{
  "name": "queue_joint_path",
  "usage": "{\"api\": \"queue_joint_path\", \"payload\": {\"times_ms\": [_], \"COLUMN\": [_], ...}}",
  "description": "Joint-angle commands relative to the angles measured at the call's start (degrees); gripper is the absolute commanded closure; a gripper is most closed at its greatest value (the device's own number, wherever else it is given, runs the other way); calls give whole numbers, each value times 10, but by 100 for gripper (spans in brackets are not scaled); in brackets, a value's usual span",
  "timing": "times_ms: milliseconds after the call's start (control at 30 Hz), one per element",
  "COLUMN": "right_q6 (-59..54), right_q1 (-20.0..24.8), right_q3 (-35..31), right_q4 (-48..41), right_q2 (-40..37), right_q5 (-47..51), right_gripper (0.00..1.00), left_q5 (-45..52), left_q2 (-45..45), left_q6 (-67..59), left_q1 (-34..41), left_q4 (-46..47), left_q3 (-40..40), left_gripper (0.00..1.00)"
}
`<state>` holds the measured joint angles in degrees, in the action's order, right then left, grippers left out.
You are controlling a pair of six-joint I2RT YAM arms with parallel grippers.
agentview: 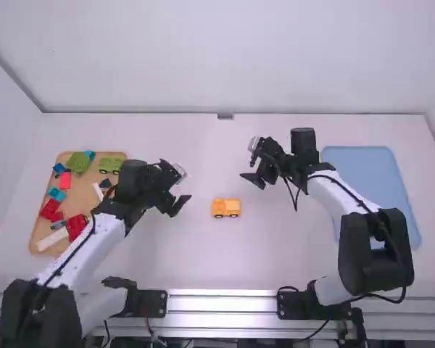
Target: Assemble lego blocks to make yellow taxi
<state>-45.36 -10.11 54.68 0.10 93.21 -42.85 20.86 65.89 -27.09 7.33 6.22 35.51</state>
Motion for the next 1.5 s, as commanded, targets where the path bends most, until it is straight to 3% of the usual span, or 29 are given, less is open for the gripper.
{"api": "queue_joint_path", "payload": {"times_ms": [0, 133, 200, 367, 433, 533, 700, 867, 1167, 1333, 1467], "right_q6": [6, 5, 1, 17, 24, 27, 30, 40, 40, 40, 40], "right_q1": [-2, -4, -5, -5, -5, -5, -4, -4, -4, -5, -4], "right_q3": [-4, -4, -4, -4, -5, -5, -5, -5, -5, -4, -4], "right_q4": [1, 2, 2, 18, 24, 28, 35, 38, 57, 61, 61], "right_q2": [-2, -2, -2, -2, -2, -2, -2, -2, -2, -2, -2], "right_q5": [-2, -2, -2, -4, -4, -4, -4, -4, -4, -4, -4], "right_gripper": [2, 2, 2, 2, 2, 2, 2, 2, 2, 2, 2], "left_q5": [-57, -182, -236, -442, -469, -464, -349, -287, -328, -479, -436], "left_q2": [-29, -60, -70, -74, -67, -52, -10, 14, 15, 15, 17], "left_q6": [77, 257, 285, 431, 462, 490, 530, 530, 519, 713, 717], "left_q1": [1, -2, -1, -10, -28, -74, -198, -243, -247, -293, -348], "left_q4": [-2, 4, 30, 179, 232, 293, 390, 442, 417, 511, 535], "left_q3": [5, 19, 32, 112, 140, 179, 257, 294, 278, 278, 278], "left_gripper": [1, 1, 1, 1, 1, 1, 1, 1, 2, 1, 1]}}
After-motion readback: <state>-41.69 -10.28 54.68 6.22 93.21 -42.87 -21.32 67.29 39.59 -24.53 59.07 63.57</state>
